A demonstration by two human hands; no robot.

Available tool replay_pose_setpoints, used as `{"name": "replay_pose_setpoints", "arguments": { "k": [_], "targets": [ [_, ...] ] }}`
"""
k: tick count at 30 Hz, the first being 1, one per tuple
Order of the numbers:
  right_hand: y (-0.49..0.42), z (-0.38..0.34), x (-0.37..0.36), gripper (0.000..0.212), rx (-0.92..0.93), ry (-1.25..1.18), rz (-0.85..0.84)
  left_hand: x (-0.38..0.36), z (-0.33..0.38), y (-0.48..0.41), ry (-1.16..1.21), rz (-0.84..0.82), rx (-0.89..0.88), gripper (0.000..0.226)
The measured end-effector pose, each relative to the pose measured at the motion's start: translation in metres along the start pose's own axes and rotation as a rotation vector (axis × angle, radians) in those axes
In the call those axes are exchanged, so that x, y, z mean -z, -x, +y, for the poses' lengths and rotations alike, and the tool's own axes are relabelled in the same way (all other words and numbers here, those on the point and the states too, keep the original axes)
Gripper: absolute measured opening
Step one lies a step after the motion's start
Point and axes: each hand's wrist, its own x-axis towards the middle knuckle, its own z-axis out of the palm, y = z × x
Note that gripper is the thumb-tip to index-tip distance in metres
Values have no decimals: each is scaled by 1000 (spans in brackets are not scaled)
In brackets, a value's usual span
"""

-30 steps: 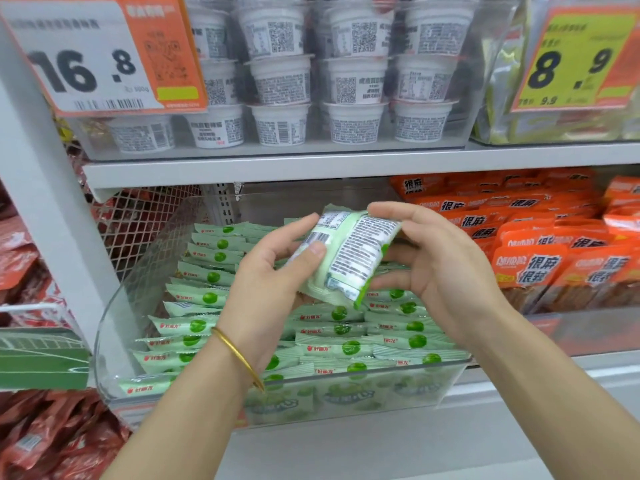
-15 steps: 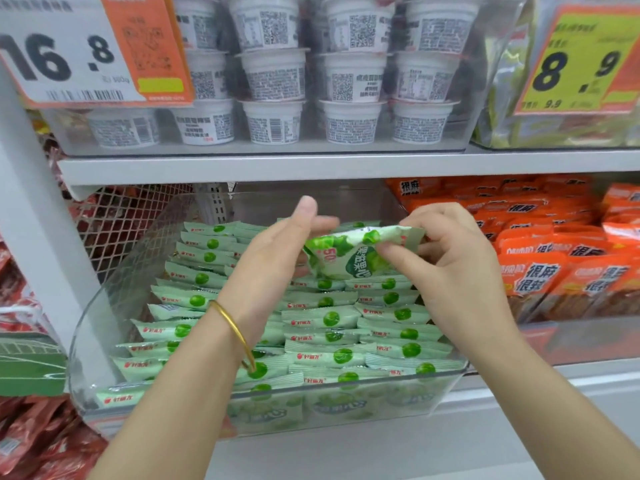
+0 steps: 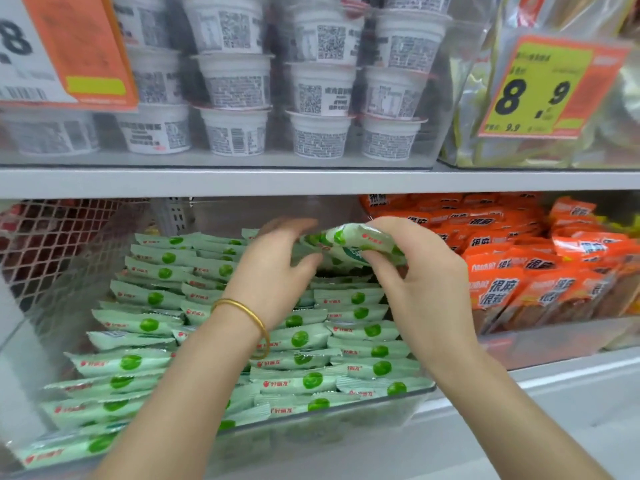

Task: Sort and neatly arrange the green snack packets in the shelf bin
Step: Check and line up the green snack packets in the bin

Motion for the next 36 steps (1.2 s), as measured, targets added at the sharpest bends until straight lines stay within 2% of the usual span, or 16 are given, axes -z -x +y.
{"name": "replay_pose_setpoints", "arguments": {
  "k": [3,8,11,17,22,25,28,33,36],
  "targets": [
    [-8,1,-11,26,42,138,13,-4,-6,-4,-209,-116,68,38],
    [-20,-2,-29,22,-19,324,-133,-15,-20,-7,-447,-351,94,44],
    [-24,-2,-30,26,-18,390,-203,-14,-27,-7,-502,-426,93,47],
    [-25,-4,-36,38,24,550,-300,-11,-32,-5,-470,-444,116,50],
    [-33,-2,-45,39,53,633,-511,-10,-31,-3,-427,-412,129,47],
    [-35,-6,-41,43,91,725,-517,-7,-29,-3,-407,-395,136,44],
    [-32,-7,-42,45,97,714,-527,-6,-28,-4,-388,-387,152,42],
    [-24,-1,-47,38,30,686,-695,-9,-25,-5,-388,-365,153,46],
    [-26,1,-48,42,-25,625,-735,-12,-21,-3,-382,-359,119,52]
  ]
}}
